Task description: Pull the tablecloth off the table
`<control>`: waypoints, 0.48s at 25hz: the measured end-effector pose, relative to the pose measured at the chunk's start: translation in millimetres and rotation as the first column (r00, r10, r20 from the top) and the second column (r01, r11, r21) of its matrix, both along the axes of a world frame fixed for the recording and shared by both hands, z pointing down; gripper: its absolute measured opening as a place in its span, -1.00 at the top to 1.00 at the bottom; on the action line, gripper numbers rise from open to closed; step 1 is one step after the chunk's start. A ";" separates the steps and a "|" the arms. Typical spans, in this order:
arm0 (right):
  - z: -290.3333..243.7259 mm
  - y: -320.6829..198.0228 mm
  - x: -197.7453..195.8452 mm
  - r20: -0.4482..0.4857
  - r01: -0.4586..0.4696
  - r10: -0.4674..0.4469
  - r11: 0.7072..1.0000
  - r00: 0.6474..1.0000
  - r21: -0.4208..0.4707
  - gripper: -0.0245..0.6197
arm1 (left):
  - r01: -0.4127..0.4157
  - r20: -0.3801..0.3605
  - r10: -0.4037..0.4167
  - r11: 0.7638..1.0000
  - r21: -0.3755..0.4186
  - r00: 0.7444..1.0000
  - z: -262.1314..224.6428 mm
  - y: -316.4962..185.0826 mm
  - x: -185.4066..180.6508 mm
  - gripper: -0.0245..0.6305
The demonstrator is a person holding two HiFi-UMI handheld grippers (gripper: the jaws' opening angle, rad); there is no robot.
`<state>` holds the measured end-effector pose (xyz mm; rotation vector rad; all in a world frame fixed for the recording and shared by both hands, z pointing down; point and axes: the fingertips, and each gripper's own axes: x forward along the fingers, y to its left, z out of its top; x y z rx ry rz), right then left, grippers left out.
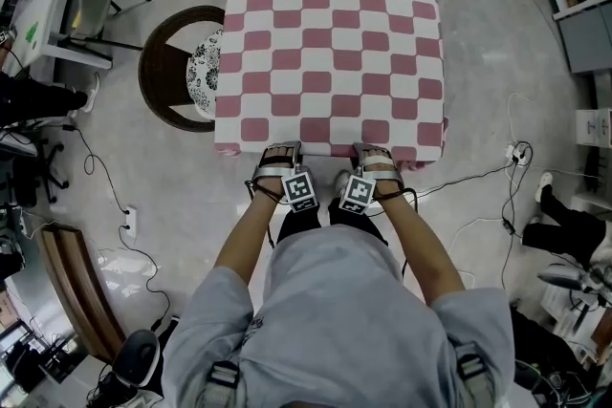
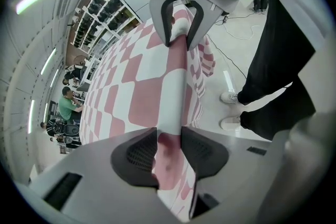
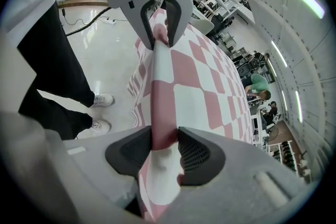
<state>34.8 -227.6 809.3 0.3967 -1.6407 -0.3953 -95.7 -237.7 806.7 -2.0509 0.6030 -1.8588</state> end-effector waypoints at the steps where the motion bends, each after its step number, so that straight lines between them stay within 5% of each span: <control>1: -0.4 1.4 0.3 0.000 -0.003 0.003 1.000 1.000 0.001 0.44 | -0.003 0.005 0.003 1.000 0.000 1.000 1.2 1.8 -0.7 0.52; 12: -2.8 15.5 -1.5 0.036 -0.028 0.027 0.999 0.999 0.021 0.72 | 0.017 0.013 -0.018 0.999 0.049 1.000 2.8 14.0 -6.4 0.77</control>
